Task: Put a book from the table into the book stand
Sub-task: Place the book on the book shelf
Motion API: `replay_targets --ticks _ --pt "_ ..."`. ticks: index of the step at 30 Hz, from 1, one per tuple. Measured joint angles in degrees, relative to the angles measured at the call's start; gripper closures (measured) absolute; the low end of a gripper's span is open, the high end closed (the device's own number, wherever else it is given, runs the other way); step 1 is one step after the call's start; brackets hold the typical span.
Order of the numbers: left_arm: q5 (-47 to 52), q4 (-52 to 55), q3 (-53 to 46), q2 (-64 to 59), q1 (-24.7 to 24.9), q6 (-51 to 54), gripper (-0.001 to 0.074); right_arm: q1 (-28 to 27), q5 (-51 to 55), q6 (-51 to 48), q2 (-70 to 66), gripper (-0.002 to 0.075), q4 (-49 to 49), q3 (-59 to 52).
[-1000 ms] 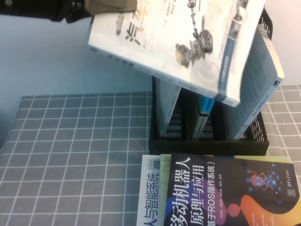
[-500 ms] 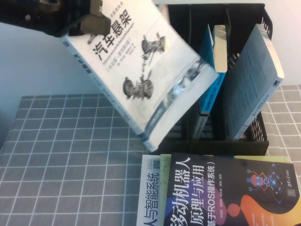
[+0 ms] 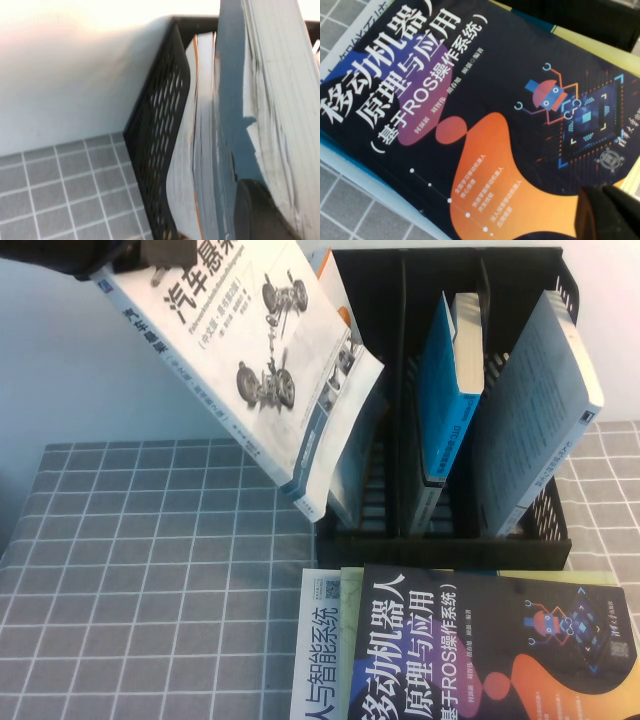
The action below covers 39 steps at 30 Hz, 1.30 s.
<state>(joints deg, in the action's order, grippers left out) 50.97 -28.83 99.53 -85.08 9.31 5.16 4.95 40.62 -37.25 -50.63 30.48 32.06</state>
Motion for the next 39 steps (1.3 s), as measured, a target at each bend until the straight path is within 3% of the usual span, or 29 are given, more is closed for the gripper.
replay_targets --ticks 6,10,16,25,31,39 --pt "-4.1 -0.1 0.3 -2.1 1.1 0.0 0.0622 0.0 0.7 0.0 0.0 0.0729 0.0 0.0" --pt "-9.7 3.7 0.3 -4.1 5.2 0.0 0.0622 0.0 1.7 0.1 0.0 0.0729 0.0 0.0" --pt "-16.8 17.6 0.8 -7.6 12.5 -6.9 0.0622 0.0 2.8 0.1 0.0 0.0729 0.0 0.0" --pt "-17.8 36.3 1.5 -12.0 21.0 -21.8 0.0622 0.0 2.8 0.1 0.0 0.0729 0.0 0.0" --pt "-19.5 38.1 1.9 -13.7 24.4 -22.6 0.0623 0.0 2.8 0.1 0.0 0.0729 0.0 0.0" --pt "-21.0 37.9 1.9 -18.8 24.5 -23.6 0.0624 0.0 2.8 0.1 0.0 0.0729 0.0 0.0"
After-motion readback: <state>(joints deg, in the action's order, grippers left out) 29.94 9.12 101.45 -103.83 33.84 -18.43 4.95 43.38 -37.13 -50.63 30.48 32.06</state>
